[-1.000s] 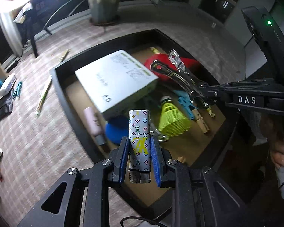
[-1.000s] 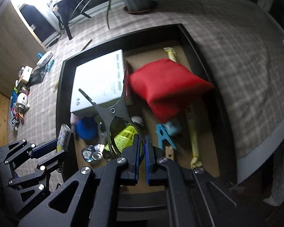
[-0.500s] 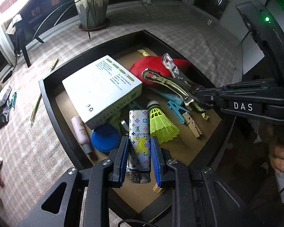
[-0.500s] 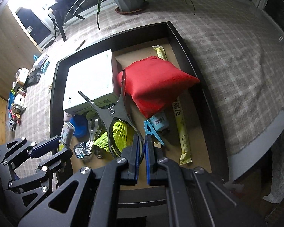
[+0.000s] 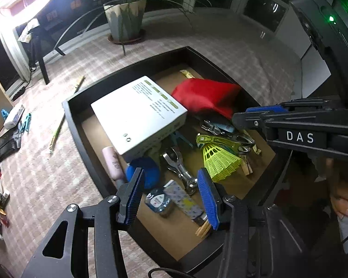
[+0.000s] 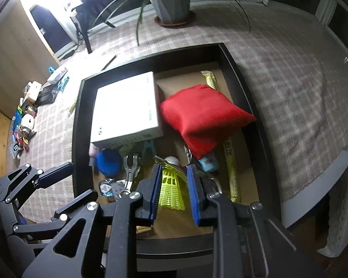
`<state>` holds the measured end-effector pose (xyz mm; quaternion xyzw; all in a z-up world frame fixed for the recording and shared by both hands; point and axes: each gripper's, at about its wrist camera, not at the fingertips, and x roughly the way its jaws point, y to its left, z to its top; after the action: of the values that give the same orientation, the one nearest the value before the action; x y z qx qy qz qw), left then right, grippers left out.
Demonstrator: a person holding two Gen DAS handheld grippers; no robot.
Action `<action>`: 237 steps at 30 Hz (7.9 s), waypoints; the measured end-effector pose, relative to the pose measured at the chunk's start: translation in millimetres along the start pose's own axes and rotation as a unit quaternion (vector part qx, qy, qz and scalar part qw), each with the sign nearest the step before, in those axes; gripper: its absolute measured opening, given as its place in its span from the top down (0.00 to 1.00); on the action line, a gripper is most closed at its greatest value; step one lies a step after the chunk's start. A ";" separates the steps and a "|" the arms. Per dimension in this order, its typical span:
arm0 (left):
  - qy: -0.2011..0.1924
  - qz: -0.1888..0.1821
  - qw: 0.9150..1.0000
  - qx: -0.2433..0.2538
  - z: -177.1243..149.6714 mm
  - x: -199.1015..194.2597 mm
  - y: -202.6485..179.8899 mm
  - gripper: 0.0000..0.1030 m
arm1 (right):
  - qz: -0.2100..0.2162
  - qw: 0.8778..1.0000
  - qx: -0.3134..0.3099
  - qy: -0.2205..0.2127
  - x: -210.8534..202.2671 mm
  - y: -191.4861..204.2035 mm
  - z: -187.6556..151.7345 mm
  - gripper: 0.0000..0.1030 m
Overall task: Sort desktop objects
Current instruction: 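Move both open grippers back toward the pile, then grasp the green lip balm tube with the right gripper, then carry the lip balm to the tray and release it with the right gripper, then move both open grippers toward the chopsticks and clothespin, then grasp the blue clothespin with the left gripper while the right gripper grasps the chopsticks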
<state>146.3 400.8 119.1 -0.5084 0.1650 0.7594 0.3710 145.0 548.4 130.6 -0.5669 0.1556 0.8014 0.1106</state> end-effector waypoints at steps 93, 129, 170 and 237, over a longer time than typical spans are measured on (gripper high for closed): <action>-0.043 0.111 0.858 -0.500 -245.8 -70.3 455.2 0.95 | 0.115 0.891 -0.427 0.100 175.0 475.4 32.8 0.85; -0.037 -0.049 0.970 -0.233 -51.2 -34.6 178.6 0.97 | 0.044 0.996 -0.072 0.007 36.0 81.5 25.3 0.85; -0.017 -0.011 0.990 -0.142 9.1 -23.0 140.2 0.68 | 0.022 0.999 -0.035 -0.030 14.3 74.9 72.1 0.66; 0.025 0.050 0.987 -0.153 47.4 50.5 328.8 0.80 | 0.113 0.988 -0.040 0.093 137.5 238.9 189.3 0.96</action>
<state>-135.5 230.1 52.6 -0.5691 0.0813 0.7804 0.2461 -150.8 398.0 89.1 -0.6220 0.1956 0.7579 -0.0185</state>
